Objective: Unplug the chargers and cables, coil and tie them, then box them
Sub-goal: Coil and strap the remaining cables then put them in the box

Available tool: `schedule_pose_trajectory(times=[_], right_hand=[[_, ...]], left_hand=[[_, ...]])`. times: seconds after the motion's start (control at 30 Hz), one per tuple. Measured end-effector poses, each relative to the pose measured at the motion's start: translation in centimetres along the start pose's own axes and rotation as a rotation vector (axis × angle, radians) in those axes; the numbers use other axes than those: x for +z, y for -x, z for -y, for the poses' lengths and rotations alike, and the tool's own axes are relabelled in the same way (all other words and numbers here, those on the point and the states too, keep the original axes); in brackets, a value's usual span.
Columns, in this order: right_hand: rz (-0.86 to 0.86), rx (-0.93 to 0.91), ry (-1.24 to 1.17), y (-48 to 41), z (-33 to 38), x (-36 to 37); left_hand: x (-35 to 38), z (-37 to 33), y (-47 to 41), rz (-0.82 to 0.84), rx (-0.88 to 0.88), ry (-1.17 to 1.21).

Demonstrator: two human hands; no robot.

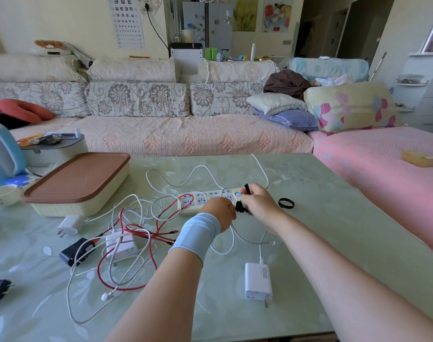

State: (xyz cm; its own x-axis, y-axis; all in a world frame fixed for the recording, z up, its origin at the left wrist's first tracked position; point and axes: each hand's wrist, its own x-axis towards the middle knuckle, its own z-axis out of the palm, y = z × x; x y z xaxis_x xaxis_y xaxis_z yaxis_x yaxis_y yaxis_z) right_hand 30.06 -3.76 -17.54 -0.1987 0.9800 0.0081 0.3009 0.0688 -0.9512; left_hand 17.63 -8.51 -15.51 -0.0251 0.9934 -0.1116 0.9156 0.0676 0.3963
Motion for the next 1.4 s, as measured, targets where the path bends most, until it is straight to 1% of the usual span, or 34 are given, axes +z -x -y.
schedule_pose_trajectory(times=[0.1, 0.13, 0.27, 0.3, 0.4, 0.47, 0.57, 0.63, 0.7, 0.77, 0.83, 0.93, 0.97, 1.0, 1.07, 1.13, 1.2, 1.23, 1.3, 1.33, 1.4], right_hand=[[0.118, -0.095, 0.199, 0.7, 0.4, -0.5], [0.137, -0.118, 0.254, 0.8, 0.4, -0.7], [0.117, -0.154, 0.394, 0.7, -0.5, -1.4], [0.109, -0.132, 0.367, 0.6, -0.8, -1.5], [0.084, -0.06, 0.144, 0.6, -0.6, -2.0], [0.04, -0.03, 0.078, 0.7, -0.5, -2.5], [-0.014, -0.008, 0.093, 1.0, -0.7, -3.0], [-0.074, 0.025, 0.105, 0.8, -1.1, -3.2], [-0.146, 0.064, 0.17, 0.5, -1.6, -3.7], [-0.186, 0.076, 0.274, 0.3, -2.0, -4.3], [-0.155, 0.068, 0.32, 0.3, -2.2, -4.4], [-0.042, 0.076, 0.357, 0.0, -1.8, -3.6], [-0.024, 0.094, 0.318, -0.1, -1.7, -3.2], [-0.023, 0.133, 0.22, -0.2, -1.4, -2.8], [-0.06, 0.236, -0.048, -0.3, -0.7, -2.5], [-0.134, 0.317, -0.246, -0.1, 0.2, -2.6], [-0.244, 0.361, -0.346, -0.2, 0.4, -3.1], [-0.295, 0.37, -0.356, -0.2, 0.2, -3.4], [-0.345, 0.343, -0.274, 0.0, 0.0, -3.9], [-0.32, 0.309, -0.208, 0.2, 0.0, -4.0], [-0.186, 0.248, -0.15, 0.7, 0.2, -3.8]], left_hand=[[-0.1, 0.3, 0.1, 0.025, 0.009, -0.088], [-0.1, 0.4, 0.2, 0.013, -0.013, -0.06], [-0.3, 0.7, 0.0, -0.079, -0.029, 0.022], [-0.3, 0.7, 0.0, -0.086, -0.027, 0.032], [-0.7, 0.7, 0.3, -0.092, -0.022, 0.026], [-0.7, 0.6, 0.3, -0.075, -0.017, 0.019], [-0.6, 0.5, 0.2, -0.051, 0.001, -0.026], [-0.9, 0.7, 0.5, -0.074, -0.026, -0.002], [-1.2, 1.1, 0.9, -0.111, -0.08, 0.051], [-1.2, 1.6, 1.1, -0.112, -0.076, 0.093], [-0.9, 1.8, 1.1, -0.098, -0.068, 0.2], [-0.4, 1.3, 0.6, -0.11, -0.058, 0.249], [-0.4, 1.2, 0.5, -0.117, -0.057, 0.26], [-0.5, 1.1, 0.6, -0.122, -0.05, 0.286], [-0.8, 1.0, 0.6, -0.143, -0.04, 0.345], [-1.0, 1.1, 0.6, -0.151, -0.038, 0.425], [-1.3, 1.4, 0.8, -0.175, -0.075, 0.516], [-1.4, 1.6, 0.8, -0.193, -0.116, 0.552], [-1.4, 2.2, 0.7, -0.19, -0.202, 0.637], [-1.2, 2.3, 0.6, -0.164, -0.226, 0.686], [-0.7, 2.0, 0.4, -0.097, -0.221, 0.775]])
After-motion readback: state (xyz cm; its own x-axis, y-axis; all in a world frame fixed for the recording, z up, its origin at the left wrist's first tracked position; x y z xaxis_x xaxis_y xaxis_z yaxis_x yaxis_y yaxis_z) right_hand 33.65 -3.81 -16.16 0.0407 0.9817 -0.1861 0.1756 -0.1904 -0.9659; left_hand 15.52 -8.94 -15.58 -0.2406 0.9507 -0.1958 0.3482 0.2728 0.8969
